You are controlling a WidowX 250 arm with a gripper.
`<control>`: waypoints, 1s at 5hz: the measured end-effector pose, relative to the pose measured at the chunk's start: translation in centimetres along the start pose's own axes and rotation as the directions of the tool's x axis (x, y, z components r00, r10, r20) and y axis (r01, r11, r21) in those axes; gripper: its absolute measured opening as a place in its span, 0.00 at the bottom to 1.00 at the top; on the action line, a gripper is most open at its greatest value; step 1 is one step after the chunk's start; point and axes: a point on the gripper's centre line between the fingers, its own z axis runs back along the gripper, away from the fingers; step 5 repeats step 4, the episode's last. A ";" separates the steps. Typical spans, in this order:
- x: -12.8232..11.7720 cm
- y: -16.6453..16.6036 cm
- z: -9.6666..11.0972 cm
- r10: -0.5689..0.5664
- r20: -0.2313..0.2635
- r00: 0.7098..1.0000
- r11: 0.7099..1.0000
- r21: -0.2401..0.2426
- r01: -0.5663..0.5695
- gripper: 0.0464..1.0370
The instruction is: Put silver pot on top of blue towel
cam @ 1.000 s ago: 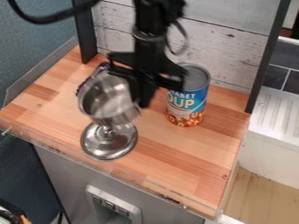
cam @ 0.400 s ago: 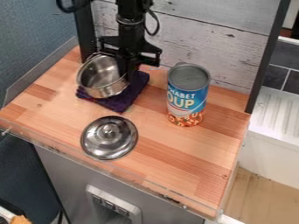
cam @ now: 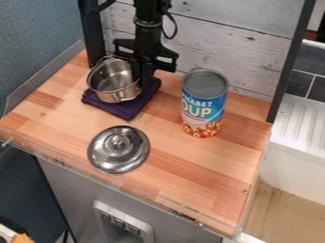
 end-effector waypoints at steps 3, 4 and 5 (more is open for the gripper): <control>-1.7 -0.1 4.5 -0.165 0.101 0.981 0.984 -0.043 0.170 0.92; -3.2 -0.2 4.1 -0.196 0.078 0.977 0.977 -0.066 0.201 0.97; -3.2 -0.2 4.1 -0.196 0.078 0.977 0.977 -0.066 0.201 0.97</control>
